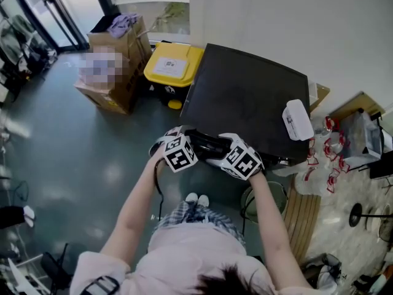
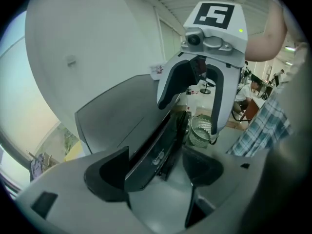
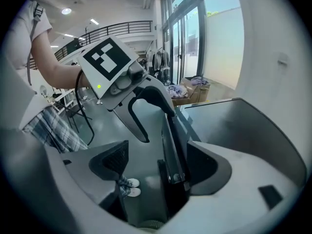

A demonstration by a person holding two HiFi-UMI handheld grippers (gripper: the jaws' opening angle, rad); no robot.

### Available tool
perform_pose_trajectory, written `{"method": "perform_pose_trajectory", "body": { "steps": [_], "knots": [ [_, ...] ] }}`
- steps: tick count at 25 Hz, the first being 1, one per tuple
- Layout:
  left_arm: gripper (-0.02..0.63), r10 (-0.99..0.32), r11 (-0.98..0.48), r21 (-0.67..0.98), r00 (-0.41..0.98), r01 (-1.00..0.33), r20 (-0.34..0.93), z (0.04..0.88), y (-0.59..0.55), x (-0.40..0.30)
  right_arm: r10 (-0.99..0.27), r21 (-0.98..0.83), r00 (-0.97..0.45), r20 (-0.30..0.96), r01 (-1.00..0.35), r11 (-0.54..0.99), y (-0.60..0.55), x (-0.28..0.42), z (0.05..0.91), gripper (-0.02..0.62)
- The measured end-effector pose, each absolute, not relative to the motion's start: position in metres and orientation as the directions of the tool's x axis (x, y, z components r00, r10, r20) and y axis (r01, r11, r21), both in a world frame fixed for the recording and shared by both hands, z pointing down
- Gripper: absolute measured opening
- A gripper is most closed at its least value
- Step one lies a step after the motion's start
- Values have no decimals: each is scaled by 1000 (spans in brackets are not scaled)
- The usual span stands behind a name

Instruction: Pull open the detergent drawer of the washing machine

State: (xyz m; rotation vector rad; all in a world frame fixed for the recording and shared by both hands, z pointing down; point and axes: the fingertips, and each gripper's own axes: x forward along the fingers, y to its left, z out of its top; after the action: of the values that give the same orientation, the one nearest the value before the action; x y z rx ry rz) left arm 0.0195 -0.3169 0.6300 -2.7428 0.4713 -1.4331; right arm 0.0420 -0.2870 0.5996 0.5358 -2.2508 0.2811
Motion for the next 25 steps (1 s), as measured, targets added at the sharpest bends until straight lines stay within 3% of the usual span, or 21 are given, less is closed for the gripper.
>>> {"method": "perform_pose_trajectory", "body": {
  "steps": [14, 19, 25],
  "knots": [
    [353, -205, -976, -148, 444, -160, 872, 660, -312, 21, -200, -15, -475, 857, -411, 911, -283, 41, 649, 373],
    [337, -207, -975, -147, 436, -168, 876, 661, -317, 23, -233, 25, -452, 861, -420, 907, -289, 42, 652, 333],
    [267, -265, -961, -202, 424, -188, 866, 660, -325, 20, -292, 88, -408, 865, -450, 889, -298, 46, 652, 245]
  ]
}}
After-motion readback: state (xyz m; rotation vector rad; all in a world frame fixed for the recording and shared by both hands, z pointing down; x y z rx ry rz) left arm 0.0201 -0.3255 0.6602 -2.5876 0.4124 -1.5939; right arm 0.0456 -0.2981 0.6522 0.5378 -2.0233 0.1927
